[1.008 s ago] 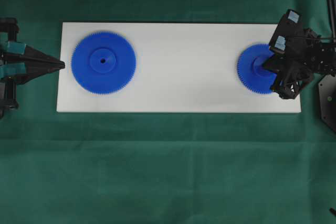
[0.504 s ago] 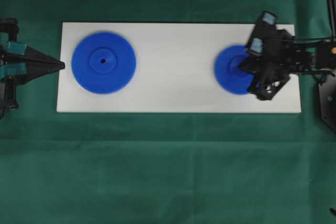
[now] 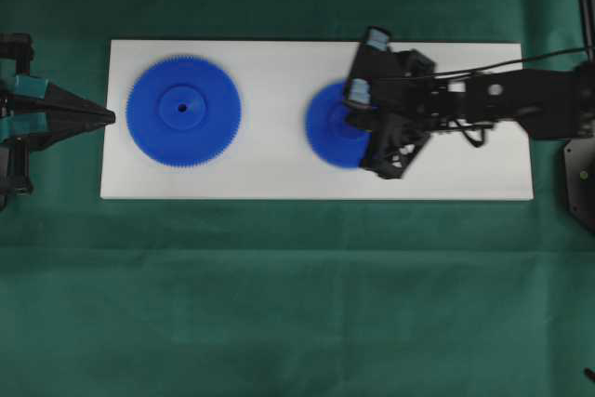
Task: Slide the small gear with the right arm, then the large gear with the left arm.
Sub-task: 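Slide the small blue gear left with the right gripper against the large gear, then slide the small blue gear back right to its starting spot, then lower the left gripper tip onto the large blue gear's hub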
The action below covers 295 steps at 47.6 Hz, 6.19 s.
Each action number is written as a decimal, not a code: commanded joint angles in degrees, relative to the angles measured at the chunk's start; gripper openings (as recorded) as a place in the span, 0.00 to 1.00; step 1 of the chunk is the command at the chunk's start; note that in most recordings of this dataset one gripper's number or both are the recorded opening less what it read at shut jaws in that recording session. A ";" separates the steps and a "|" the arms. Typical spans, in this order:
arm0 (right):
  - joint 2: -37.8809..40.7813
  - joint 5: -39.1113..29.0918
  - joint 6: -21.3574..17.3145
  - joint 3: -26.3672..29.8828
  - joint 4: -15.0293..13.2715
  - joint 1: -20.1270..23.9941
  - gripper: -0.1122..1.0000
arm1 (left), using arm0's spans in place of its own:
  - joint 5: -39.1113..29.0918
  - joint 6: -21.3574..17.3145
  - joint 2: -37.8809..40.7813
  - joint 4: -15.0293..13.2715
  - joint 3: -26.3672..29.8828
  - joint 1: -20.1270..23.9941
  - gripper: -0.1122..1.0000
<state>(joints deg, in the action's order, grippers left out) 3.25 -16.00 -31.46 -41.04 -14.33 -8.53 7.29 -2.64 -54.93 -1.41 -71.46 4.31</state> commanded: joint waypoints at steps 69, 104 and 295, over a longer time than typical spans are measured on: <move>19.51 -6.94 4.57 25.49 -3.16 1.93 0.55 | -2.20 0.09 0.44 -0.18 0.79 0.09 0.10; 2.64 -6.68 -9.84 -4.13 -3.25 1.49 0.55 | -2.37 0.18 0.35 -0.26 0.88 0.09 0.10; -31.03 -23.73 -24.96 -10.28 -24.26 3.96 0.55 | -7.21 4.13 27.95 0.09 3.87 13.27 0.10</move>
<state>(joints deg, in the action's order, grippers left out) -27.60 -40.08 -56.34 -52.73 -38.32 -4.75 -0.35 1.32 -25.14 -1.49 -67.06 16.26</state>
